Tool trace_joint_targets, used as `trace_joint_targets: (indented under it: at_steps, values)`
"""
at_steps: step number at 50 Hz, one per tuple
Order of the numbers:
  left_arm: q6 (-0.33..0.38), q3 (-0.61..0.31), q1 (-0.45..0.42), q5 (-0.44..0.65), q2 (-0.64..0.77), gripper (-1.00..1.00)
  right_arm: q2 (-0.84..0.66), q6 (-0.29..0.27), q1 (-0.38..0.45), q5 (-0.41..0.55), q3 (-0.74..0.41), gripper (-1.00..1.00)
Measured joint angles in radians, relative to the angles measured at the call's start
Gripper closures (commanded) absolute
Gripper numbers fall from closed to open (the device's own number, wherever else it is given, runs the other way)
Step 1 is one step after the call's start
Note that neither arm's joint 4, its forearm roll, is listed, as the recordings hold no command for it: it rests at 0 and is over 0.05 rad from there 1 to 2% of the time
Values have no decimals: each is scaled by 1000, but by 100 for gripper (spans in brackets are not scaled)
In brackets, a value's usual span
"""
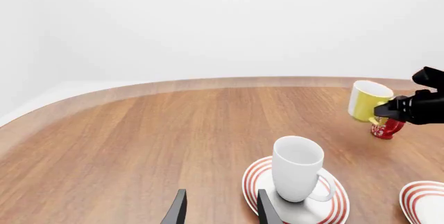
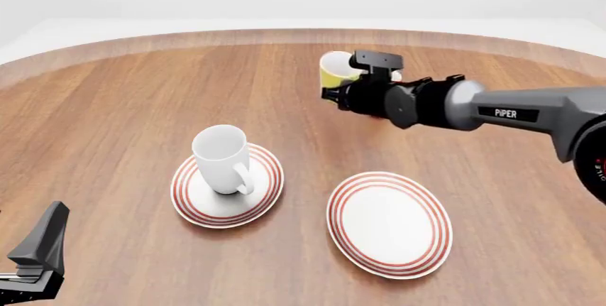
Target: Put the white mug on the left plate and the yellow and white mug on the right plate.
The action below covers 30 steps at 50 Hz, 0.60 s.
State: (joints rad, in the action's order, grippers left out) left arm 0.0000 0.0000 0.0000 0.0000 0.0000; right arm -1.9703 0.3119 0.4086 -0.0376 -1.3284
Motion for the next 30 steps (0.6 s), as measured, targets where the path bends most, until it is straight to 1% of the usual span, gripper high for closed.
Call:
trace_joint_targets:
  at_steps: [14,30]
  values:
    - [0,0,0,0,0,-100,136,-23,21,-15,107,100]
    - [0,0,0,0,0,-100,271,-37,39,-22,208,100]
